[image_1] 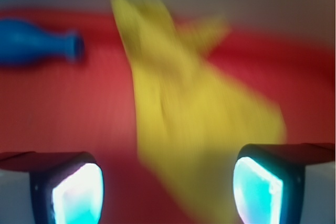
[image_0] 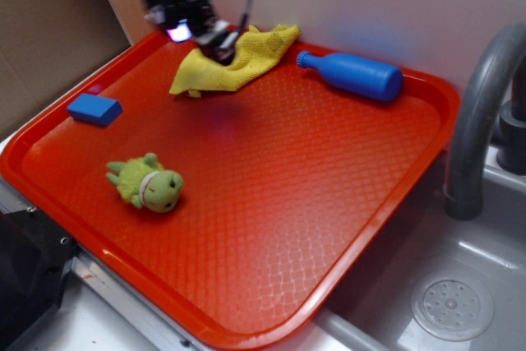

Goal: Grab the yellow cloth.

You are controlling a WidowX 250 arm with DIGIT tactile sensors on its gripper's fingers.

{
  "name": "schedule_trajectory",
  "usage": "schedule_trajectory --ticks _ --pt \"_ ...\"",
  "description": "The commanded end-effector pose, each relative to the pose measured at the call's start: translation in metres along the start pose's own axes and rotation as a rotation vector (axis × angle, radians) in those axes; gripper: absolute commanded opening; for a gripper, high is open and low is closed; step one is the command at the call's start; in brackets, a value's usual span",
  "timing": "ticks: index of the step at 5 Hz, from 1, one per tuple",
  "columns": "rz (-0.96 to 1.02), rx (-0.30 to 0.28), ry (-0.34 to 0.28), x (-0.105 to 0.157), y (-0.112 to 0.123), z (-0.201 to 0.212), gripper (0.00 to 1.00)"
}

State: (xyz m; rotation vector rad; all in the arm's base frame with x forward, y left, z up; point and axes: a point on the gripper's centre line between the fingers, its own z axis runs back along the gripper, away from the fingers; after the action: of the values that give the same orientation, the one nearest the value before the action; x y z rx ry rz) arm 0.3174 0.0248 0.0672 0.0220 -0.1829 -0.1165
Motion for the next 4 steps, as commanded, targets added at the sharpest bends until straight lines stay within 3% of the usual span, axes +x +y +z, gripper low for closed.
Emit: schedule_trajectory --ticks 1,3,4 --pt "0.143 0.058 -0.019 0.057 0.013 0.003 1.0" --pt "0.143 0.058 -0.019 0.057 0.013 0.003 1.0" --pt "0.162 0.1 0.027 0.063 0.02 -0.029 0.78"
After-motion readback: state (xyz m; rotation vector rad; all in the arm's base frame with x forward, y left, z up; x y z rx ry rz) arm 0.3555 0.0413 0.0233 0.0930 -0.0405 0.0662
